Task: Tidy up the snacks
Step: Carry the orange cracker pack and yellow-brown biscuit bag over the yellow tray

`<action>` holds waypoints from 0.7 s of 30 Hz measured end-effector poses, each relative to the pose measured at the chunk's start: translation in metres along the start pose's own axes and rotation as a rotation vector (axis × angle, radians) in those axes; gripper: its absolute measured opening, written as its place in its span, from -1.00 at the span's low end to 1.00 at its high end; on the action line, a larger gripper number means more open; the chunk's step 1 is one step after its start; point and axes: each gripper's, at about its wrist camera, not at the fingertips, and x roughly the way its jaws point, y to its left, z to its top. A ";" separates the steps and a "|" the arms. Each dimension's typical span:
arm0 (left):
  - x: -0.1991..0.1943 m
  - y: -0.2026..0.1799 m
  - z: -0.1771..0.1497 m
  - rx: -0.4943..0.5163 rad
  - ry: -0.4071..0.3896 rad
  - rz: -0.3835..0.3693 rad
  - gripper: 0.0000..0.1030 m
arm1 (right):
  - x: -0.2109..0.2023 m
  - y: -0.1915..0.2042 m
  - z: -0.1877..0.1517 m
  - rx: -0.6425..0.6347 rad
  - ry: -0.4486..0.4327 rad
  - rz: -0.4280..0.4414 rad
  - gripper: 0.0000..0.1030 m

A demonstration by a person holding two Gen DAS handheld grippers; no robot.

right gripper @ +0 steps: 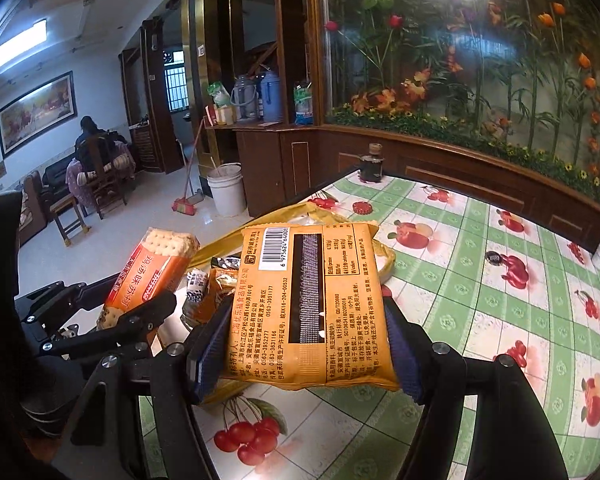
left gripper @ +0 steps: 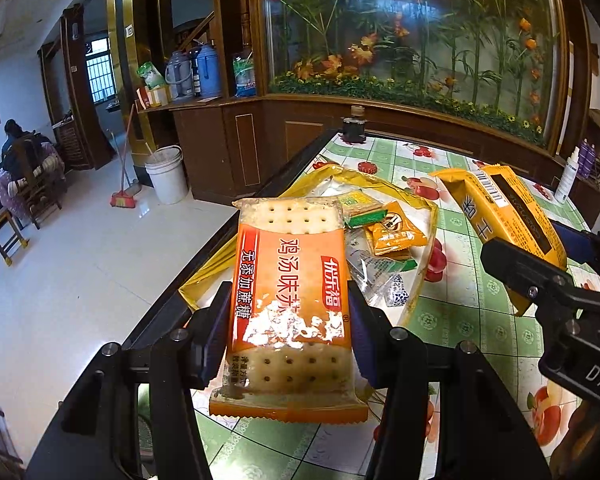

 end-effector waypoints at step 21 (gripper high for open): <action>0.013 0.004 0.002 -0.008 0.025 0.003 0.01 | 0.030 -0.005 0.011 0.008 -0.001 0.003 0.38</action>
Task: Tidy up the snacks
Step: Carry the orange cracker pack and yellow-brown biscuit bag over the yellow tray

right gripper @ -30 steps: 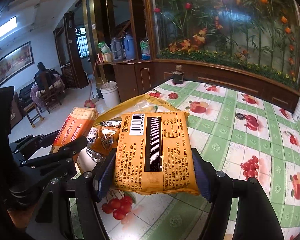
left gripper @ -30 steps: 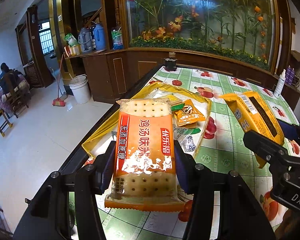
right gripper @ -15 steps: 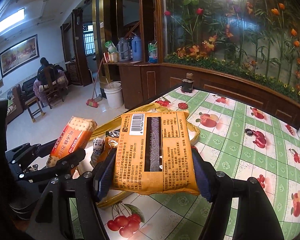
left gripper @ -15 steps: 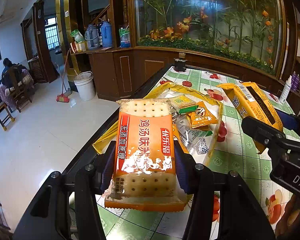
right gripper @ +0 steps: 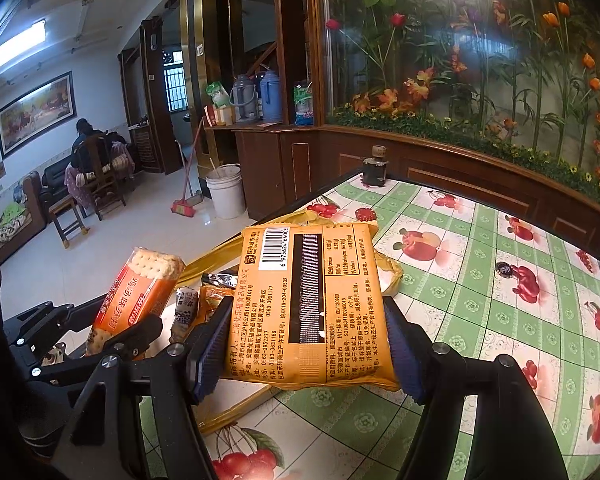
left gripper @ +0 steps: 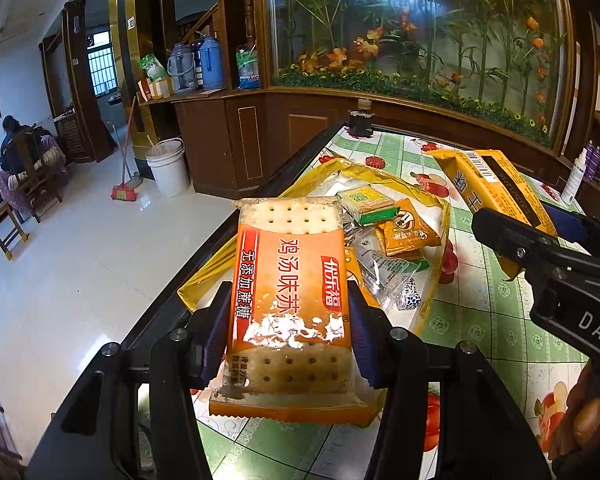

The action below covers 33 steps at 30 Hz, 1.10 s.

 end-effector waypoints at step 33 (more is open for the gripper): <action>0.050 -0.007 0.011 -0.007 0.072 -0.004 0.01 | 0.081 -0.027 0.009 0.145 0.071 0.111 0.38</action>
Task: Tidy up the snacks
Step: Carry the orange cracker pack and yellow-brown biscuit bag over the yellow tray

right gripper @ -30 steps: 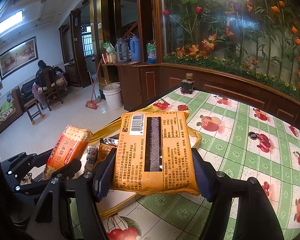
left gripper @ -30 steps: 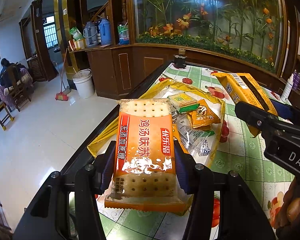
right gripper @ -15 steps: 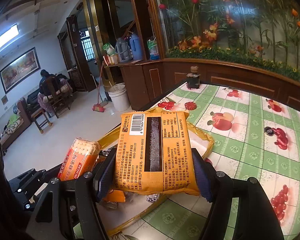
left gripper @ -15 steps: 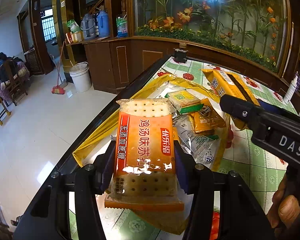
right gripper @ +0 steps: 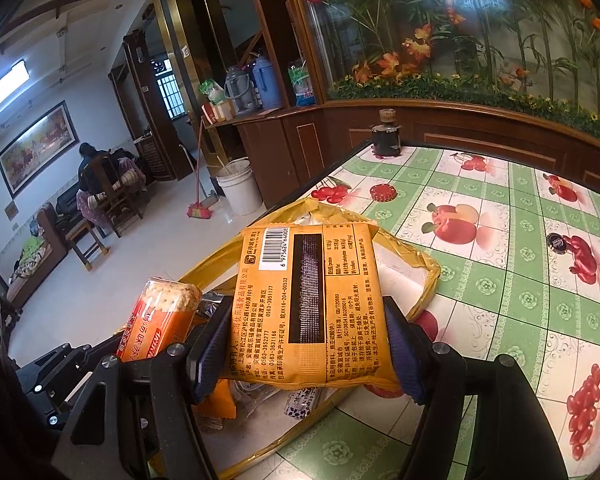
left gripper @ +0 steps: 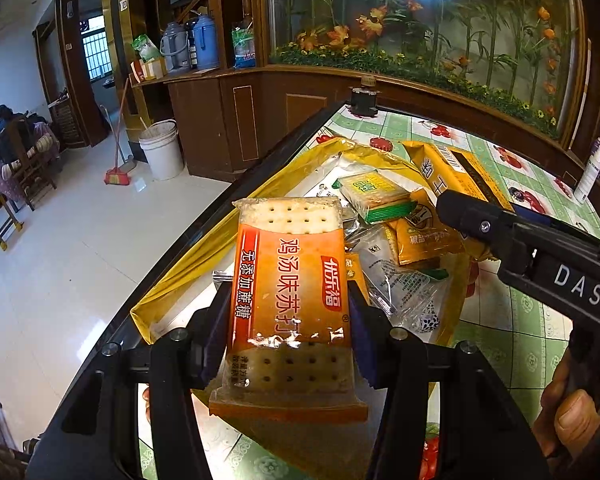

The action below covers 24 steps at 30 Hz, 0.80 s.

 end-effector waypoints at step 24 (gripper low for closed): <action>0.004 0.000 -0.003 0.004 -0.003 0.012 0.01 | 0.012 0.005 0.004 -0.004 -0.004 0.021 0.38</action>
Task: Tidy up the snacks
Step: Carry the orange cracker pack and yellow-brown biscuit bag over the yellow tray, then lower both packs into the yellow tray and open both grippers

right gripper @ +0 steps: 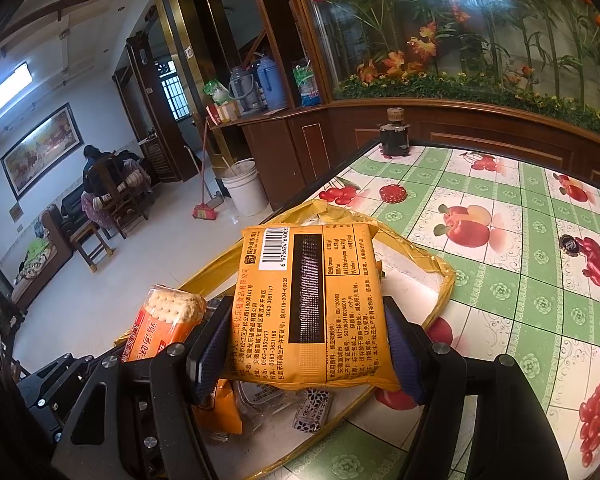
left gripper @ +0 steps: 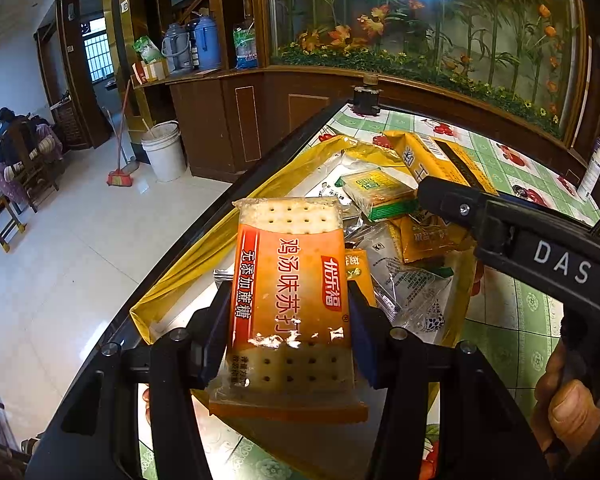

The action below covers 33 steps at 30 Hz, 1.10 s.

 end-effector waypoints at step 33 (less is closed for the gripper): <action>0.008 0.002 0.003 0.003 0.013 -0.003 0.01 | 0.024 0.008 0.000 -0.019 0.037 0.008 0.38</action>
